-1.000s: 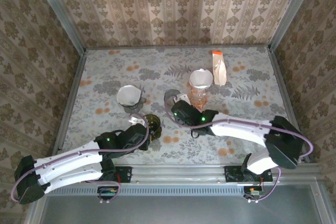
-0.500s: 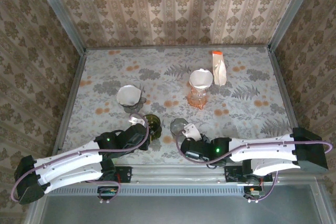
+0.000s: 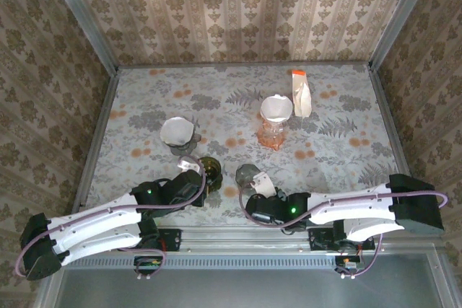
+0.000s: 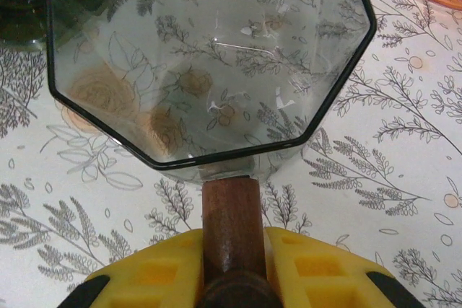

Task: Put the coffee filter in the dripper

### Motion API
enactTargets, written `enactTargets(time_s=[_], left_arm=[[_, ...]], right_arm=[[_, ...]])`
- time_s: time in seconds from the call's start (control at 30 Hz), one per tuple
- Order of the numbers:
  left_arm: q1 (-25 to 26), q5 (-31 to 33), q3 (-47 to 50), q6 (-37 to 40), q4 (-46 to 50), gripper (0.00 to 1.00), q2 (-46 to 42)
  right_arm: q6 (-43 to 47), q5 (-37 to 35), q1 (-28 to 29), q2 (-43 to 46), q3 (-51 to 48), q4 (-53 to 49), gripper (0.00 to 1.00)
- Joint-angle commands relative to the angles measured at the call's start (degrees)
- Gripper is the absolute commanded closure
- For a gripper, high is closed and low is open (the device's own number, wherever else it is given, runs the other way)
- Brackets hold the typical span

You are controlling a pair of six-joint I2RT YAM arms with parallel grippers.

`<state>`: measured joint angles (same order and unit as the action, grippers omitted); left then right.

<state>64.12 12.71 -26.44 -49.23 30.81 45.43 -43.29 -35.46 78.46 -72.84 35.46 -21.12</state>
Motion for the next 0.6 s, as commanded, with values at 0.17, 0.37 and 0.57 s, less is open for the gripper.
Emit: enactTargets(time_s=[0.17,0.37,0.57], left_arm=[[0.58,0.09,-1.32,1.59,2.06,1.0,0.78],[0.57,0.26,-2.51,2.51,1.7,1.0,1.7],[0.66,0.71,-6.58,4.55,2.96,1.0,2.17]], right_arm=[[-0.75,0.67,-1.02,0.88,-0.38,1.46,0.57],[-0.31,-1.94,-0.6,5.3,-1.35,0.86,0.35],[-1.8,-8.85,-0.55,14.56,-1.23,-4.3,0.31]])
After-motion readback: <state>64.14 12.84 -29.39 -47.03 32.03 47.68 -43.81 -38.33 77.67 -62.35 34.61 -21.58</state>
